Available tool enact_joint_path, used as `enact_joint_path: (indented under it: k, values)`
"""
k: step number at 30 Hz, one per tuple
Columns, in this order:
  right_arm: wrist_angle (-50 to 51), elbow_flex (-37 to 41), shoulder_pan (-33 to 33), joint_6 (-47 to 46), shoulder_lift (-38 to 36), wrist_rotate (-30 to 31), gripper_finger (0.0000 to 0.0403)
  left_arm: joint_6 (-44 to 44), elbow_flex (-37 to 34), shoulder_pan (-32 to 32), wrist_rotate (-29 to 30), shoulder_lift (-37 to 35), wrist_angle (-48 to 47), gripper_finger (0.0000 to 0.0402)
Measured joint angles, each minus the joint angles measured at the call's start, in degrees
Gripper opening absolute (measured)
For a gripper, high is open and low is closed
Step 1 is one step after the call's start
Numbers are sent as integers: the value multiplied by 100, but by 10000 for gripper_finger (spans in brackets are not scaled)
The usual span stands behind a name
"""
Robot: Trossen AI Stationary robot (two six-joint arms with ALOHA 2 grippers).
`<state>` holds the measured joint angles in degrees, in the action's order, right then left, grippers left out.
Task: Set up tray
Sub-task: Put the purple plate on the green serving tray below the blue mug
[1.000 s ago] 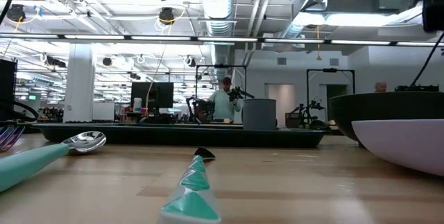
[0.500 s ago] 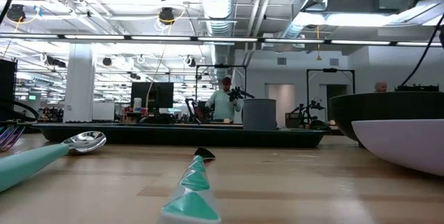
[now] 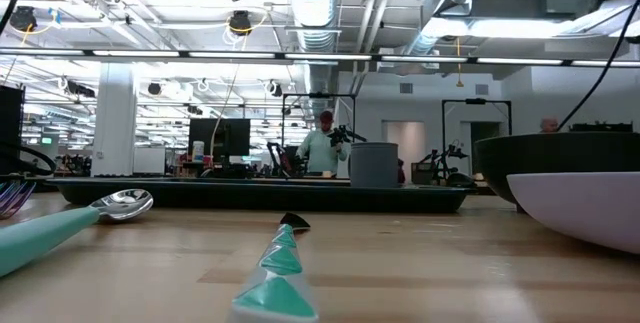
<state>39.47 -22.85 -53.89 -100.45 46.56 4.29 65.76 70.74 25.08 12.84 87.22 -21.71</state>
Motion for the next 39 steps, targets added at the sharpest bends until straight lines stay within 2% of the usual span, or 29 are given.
enact_joint_path:
  k: [23, 27, 33, 39]
  values:
    - [-981, 0, 0, 359, 1208, -283, 117, 0, 0, -2, 4, 0, 2, 122]
    - [-1187, 0, 2, 354, 1350, -282, 91, 0, 0, 0, 4, 0, 0, 122]
    - [-1251, 0, 22, 273, 1382, -271, 12, -72, 0, -2, -14, 0, 0, 122]
    - [-1568, 0, 216, 198, 1379, -286, 8, -166, -2, 1, -251, -31, -84, 122]
